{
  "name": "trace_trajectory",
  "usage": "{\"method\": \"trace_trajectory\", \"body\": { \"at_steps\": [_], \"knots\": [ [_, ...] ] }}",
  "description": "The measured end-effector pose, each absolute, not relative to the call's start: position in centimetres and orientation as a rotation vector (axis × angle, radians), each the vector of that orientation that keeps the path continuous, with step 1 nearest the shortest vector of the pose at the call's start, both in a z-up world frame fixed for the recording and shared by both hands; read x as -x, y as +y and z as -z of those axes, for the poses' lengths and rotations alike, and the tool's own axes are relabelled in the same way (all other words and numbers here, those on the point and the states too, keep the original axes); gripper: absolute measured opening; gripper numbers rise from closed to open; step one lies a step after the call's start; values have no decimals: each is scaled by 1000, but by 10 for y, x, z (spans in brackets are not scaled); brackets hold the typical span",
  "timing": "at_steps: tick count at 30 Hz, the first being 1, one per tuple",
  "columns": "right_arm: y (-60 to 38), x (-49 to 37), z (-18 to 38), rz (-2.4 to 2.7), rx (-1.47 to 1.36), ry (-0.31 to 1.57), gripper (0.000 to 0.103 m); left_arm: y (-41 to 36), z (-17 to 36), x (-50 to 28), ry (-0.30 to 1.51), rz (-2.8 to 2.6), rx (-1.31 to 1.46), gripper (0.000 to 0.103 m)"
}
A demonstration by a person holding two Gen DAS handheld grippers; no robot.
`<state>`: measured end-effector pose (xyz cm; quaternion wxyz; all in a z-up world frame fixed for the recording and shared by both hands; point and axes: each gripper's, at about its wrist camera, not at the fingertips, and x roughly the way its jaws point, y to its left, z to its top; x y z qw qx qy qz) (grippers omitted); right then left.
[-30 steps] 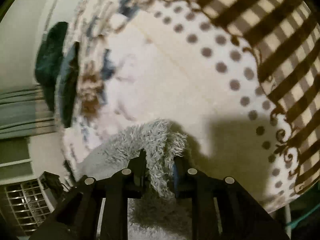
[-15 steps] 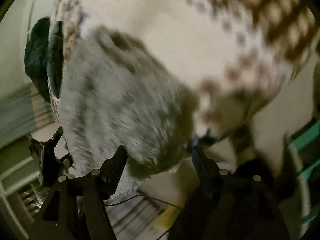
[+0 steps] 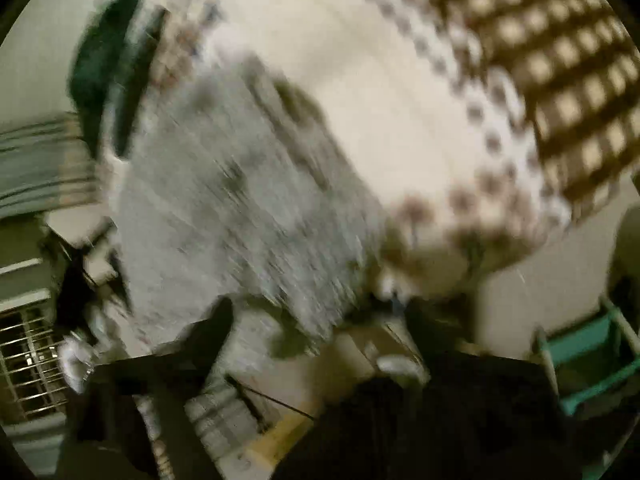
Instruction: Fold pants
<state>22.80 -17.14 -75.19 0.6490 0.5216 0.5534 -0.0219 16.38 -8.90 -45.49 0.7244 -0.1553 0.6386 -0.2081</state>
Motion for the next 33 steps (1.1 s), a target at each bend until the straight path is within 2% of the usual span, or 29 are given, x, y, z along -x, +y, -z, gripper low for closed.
{"method": "trace_trajectory", "body": {
  "at_steps": [3,9,17,18,20,21,22,23,25,28,33],
  "knots": [
    [-184,-240,762,2,-1204,1209,98,-81,462,-145,1422,496,428,103],
    [-172,-302,828,-225,-1285,1235,103,-92,528,-135,1531,533,472,103],
    [-165,-328,834,-373,-1302,1273,103,-88,548,-147,1530,584,616,102],
    [-163,-331,836,-384,-1301,1276,103,-90,548,-146,1529,591,617,100],
    [-157,-336,837,-378,-1270,1287,103,-91,545,-147,1513,608,648,84],
    [-156,-338,836,-375,-1277,1275,96,-93,545,-148,1504,610,657,78],
    [-156,-339,837,-372,-1293,1262,76,-92,541,-147,1491,613,664,68],
    [-157,-340,835,-366,-1312,1244,67,-91,536,-148,1479,617,668,62],
    [-159,-339,828,-349,-1320,1207,57,-86,527,-147,1467,620,695,56],
    [-159,-337,809,-329,-1306,1180,52,-84,511,-148,1457,614,724,54],
    [-161,-327,768,-354,-1294,1128,51,-80,459,-158,1412,621,721,53]
  ]
}}
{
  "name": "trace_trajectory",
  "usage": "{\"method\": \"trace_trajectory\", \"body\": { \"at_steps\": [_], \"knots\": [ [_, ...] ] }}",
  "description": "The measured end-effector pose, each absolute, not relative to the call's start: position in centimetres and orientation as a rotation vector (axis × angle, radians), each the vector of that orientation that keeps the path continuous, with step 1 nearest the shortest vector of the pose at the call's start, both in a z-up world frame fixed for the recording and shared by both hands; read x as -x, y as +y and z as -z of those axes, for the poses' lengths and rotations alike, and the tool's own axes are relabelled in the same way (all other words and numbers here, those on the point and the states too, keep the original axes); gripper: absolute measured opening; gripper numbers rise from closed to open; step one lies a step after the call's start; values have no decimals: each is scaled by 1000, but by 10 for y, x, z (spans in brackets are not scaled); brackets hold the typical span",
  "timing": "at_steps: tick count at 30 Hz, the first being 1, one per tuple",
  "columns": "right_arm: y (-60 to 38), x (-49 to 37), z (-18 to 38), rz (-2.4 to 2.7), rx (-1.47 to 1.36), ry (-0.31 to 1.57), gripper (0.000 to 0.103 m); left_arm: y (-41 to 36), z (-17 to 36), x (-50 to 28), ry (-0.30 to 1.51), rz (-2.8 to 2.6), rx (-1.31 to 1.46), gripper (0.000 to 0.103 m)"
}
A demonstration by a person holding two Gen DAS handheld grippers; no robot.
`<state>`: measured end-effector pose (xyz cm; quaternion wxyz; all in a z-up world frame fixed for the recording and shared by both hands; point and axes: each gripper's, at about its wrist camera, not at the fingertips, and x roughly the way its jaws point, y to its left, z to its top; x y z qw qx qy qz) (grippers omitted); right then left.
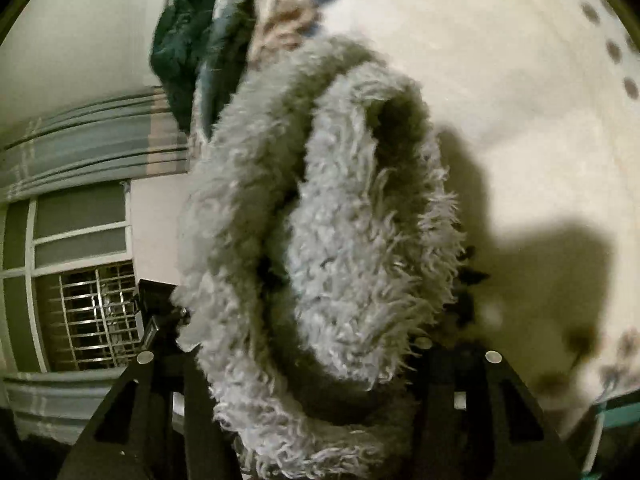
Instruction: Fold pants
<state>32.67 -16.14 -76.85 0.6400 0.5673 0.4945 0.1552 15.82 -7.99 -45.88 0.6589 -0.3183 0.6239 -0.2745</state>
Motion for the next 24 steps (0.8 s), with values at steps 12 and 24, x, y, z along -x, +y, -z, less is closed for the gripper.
{"method": "trace_trajectory", "body": {
  "at_steps": [12,24],
  "knots": [
    [-202,-462,643,-339,-1223,945,51,-93,355,-339,1225,685,686,54],
    [-203,-776,651,-263,-1172,925,51,-60,411,-581,1210,659,639,55]
  ]
}}
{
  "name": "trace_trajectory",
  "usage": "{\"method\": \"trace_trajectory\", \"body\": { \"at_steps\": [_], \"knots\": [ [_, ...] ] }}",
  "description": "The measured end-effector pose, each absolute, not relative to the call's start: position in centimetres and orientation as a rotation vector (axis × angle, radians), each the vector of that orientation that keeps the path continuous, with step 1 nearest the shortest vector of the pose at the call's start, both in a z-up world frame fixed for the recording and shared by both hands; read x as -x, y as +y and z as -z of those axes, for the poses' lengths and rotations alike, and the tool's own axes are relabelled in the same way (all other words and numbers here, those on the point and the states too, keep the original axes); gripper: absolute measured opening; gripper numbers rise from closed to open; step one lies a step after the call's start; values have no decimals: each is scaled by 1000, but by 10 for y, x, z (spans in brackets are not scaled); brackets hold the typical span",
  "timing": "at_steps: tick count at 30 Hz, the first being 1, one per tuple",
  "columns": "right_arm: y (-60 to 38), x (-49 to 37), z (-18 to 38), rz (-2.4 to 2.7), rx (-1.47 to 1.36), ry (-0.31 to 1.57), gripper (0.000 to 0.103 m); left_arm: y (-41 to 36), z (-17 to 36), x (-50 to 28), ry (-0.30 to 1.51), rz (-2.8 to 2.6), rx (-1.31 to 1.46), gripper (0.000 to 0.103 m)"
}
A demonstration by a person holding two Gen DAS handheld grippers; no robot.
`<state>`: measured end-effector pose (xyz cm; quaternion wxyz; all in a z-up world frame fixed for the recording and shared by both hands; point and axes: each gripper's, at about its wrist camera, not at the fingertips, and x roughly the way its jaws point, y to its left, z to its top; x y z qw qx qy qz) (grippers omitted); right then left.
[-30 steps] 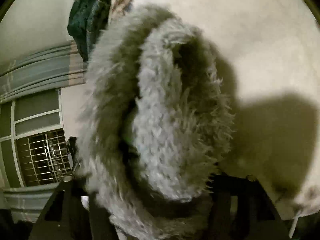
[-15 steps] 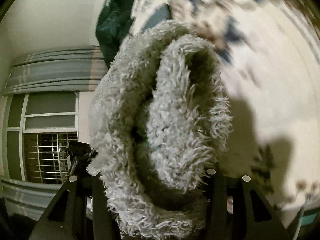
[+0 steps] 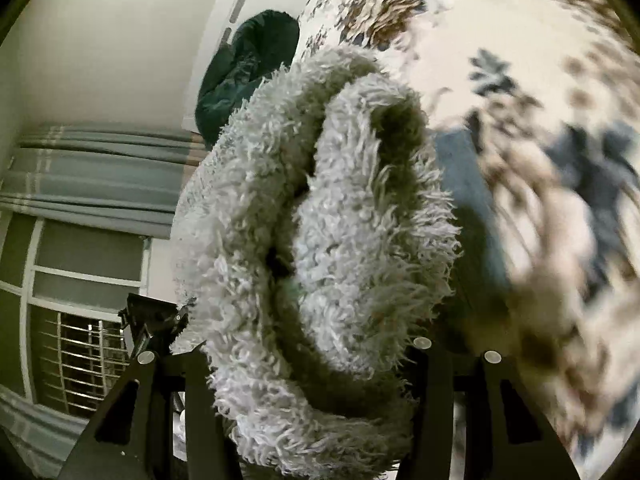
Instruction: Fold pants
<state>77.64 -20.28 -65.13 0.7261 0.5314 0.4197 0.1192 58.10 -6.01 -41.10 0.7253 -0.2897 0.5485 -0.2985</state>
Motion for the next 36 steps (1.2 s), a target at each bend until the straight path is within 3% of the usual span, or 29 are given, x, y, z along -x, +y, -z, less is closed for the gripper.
{"method": "trace_trajectory", "body": {
  "at_steps": [7,8,10,19,25,36],
  "knots": [
    [-196,-857,694,-224,-1154,1025,51,-42,480,-628,1342,591,671,61],
    [-193,-855,696,-221,-1156,1036,53,-40,482,-626,1347,597,688,62],
    [-193,-857,696,-199,-1135,1071,66,-39,477,-618,1359,599,696,65],
    [-165,-817,625,108,-667,1116,99,-62,400,-570,1203,387,214,91],
    [-114,-762,555,331,-313,1055,102,-72,366,-525,1106,281,-35,96],
    [-66,-660,426,326,-288,956,102,-65,259,-433,978,208,-114,96]
  ]
}}
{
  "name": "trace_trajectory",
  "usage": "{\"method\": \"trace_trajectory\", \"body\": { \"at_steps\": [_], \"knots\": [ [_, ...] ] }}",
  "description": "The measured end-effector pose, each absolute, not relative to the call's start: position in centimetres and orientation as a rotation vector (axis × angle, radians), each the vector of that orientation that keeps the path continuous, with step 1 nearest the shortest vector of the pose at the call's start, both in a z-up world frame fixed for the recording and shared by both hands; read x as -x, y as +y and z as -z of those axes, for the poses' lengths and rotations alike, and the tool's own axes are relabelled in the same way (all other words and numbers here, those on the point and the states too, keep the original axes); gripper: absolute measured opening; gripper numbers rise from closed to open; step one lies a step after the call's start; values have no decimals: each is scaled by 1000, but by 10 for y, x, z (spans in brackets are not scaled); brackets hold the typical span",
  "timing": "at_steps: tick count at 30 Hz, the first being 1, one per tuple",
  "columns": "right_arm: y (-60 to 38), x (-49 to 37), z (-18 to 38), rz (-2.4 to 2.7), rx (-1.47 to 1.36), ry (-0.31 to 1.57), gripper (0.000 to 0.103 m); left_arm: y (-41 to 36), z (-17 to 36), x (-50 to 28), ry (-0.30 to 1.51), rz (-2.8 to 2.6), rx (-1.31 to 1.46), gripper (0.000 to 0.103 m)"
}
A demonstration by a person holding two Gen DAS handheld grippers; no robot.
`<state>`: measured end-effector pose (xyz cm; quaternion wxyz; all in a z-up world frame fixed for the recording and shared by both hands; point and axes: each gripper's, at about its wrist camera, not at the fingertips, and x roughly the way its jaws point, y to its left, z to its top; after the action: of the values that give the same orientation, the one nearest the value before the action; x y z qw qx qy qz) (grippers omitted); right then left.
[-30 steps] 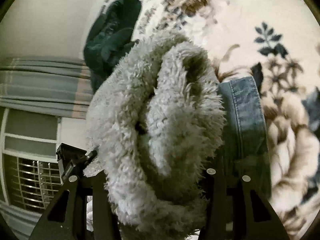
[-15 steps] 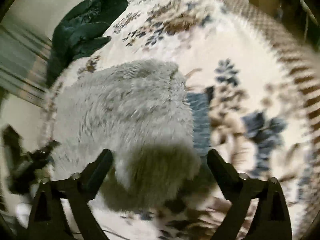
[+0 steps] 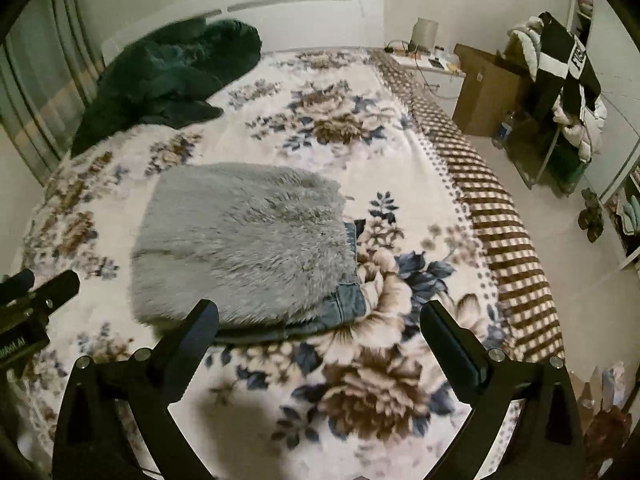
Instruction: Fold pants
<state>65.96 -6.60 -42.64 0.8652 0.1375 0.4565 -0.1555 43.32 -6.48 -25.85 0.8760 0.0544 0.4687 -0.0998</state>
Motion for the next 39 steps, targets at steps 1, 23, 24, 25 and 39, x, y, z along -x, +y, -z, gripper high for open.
{"method": "trace_trajectory", "body": {
  "at_steps": [1,23,24,25,39],
  "knots": [
    [-64,-649,414,327,-286,946,102,-64,249,-425,969,204,-115,96],
    [-5,-358,99,304,-204,649,102,-34,15,-195,789,170,-79,96],
    [-1,-349,90,301,-199,642,102,-32,9,-189,783,172,-81,96],
    [5,-338,79,293,-199,633,102,-29,4,-184,776,173,-82,96],
    [43,-265,18,250,-195,606,103,-4,-23,-139,736,150,-68,102]
  ]
}}
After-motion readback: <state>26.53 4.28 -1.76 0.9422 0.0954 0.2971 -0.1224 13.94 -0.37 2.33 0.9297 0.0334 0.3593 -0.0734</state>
